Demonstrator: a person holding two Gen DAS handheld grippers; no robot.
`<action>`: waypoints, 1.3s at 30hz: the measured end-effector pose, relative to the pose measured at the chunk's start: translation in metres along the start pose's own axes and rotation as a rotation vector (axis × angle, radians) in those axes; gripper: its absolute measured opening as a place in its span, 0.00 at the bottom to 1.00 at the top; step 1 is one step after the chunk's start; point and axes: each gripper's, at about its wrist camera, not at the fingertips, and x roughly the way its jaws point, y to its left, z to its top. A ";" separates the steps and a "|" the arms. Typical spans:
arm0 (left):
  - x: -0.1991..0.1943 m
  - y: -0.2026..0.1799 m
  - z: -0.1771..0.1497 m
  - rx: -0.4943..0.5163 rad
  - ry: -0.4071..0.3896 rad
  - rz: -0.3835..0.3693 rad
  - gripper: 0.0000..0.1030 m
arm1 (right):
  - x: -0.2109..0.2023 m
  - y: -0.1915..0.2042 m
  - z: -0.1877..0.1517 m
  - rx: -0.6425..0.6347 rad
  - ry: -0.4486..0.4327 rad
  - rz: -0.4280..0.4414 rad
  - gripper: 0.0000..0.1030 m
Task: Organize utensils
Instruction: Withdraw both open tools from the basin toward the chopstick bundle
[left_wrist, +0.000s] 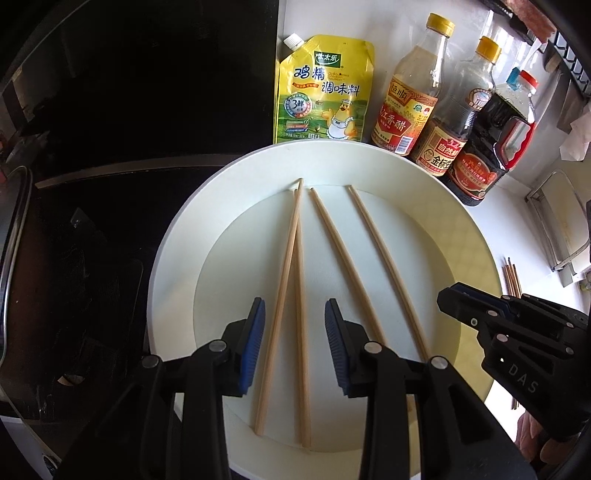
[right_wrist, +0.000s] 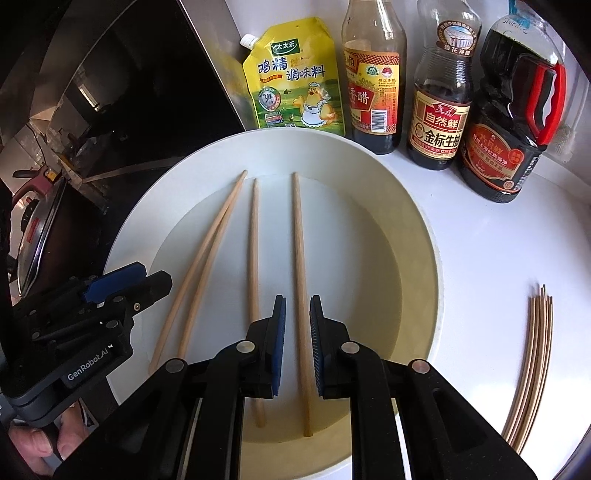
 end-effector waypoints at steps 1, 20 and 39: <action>-0.003 -0.001 -0.001 0.000 -0.006 0.001 0.33 | -0.003 0.000 -0.002 0.000 -0.006 0.001 0.13; -0.045 -0.053 -0.035 0.053 -0.059 -0.003 0.47 | -0.062 -0.033 -0.048 0.022 -0.096 -0.055 0.18; -0.041 -0.152 -0.061 0.064 -0.054 -0.004 0.88 | -0.104 -0.137 -0.098 0.097 -0.105 -0.183 0.32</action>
